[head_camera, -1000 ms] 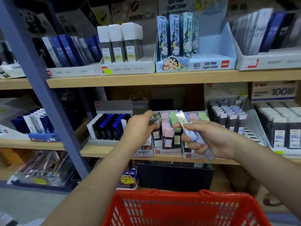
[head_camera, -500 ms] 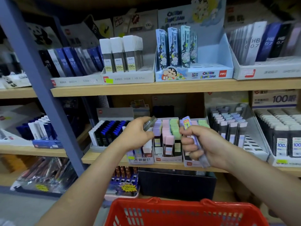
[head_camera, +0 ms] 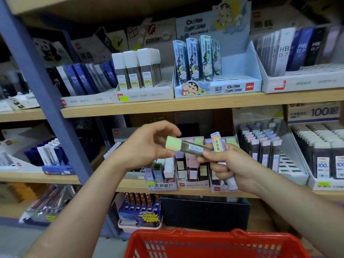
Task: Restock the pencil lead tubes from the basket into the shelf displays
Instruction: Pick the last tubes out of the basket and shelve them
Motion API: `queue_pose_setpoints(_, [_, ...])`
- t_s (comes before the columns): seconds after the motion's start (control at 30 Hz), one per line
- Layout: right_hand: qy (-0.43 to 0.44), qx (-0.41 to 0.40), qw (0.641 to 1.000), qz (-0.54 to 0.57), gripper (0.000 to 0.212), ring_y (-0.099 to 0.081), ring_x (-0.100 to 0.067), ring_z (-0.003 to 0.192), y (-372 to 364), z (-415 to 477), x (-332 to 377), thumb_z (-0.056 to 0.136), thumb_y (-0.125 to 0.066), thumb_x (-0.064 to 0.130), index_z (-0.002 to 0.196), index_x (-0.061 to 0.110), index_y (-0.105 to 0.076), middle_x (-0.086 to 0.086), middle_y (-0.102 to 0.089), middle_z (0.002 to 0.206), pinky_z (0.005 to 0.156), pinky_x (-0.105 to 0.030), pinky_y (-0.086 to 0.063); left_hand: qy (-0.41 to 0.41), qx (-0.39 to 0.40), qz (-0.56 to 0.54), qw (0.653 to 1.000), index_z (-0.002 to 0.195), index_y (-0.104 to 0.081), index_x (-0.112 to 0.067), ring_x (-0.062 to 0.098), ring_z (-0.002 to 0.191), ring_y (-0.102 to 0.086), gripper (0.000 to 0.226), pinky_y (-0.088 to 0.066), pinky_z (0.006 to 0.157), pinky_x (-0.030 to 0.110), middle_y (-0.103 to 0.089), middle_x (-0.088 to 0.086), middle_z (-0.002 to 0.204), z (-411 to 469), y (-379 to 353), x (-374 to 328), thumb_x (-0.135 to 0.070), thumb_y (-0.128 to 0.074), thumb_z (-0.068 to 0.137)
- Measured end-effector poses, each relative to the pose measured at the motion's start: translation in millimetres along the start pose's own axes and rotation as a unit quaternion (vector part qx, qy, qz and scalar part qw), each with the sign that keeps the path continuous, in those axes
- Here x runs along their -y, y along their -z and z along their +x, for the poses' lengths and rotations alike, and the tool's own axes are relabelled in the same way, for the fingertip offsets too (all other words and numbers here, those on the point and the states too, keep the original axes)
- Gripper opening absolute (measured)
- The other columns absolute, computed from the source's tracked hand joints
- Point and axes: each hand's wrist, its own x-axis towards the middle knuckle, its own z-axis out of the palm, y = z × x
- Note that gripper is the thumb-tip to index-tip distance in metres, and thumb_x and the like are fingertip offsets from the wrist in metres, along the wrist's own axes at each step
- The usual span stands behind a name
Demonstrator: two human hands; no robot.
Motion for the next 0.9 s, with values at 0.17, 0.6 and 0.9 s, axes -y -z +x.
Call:
queue_pose_setpoints(0.17, [-0.050, 0.029, 0.998, 0.017, 0.011, -0.028, -0.004, 0.038, 4.4, -2.6, -2.0, 0.098, -0.054, 0.017, 0.104, 0.011, -0.060, -0.008, -0.065, 0.070, 0.032, -0.013, -0.020, 0.024, -0.052, -0.065, 0.996, 0.088, -0.076, -0.019, 0.012, 0.068, -0.065, 0.017, -0.055, 0.065, 0.026, -0.073, 0.004, 0.074, -0.9, -5.7, 2.2, -0.028, -0.074, 0.074])
queue_pose_setpoints(0.6, [-0.066, 0.018, 0.997, -0.040, 0.026, -0.028, -0.008, 0.043, 13.7, -2.3, -1.9, 0.100, -0.048, 0.032, 0.107, 0.010, -0.060, -0.005, -0.051, 0.068, 0.033, -0.015, -0.018, 0.052, -0.162, -0.088, 0.981, 0.091, -0.067, -0.016, 0.012, 0.065, -0.067, 0.016, -0.055, 0.062, 0.020, -0.069, 0.008, 0.077, 9.9, -4.4, 14.0, -0.003, -0.057, 0.093])
queue_pose_setpoints(0.9, [0.029, -0.078, 0.987, -0.137, 0.025, -0.054, -0.015, 0.050, 33.1, -5.7, 6.7, 0.104, -0.044, 0.027, 0.102, 0.009, -0.062, -0.006, -0.057, 0.065, 0.033, -0.017, -0.024, 0.048, -0.238, 0.063, 0.968, 0.105, -0.072, -0.023, -0.004, 0.061, -0.064, 0.018, -0.052, 0.065, 0.011, -0.066, -0.015, 0.076, 12.1, -27.9, 26.8, -0.014, -0.066, 0.090])
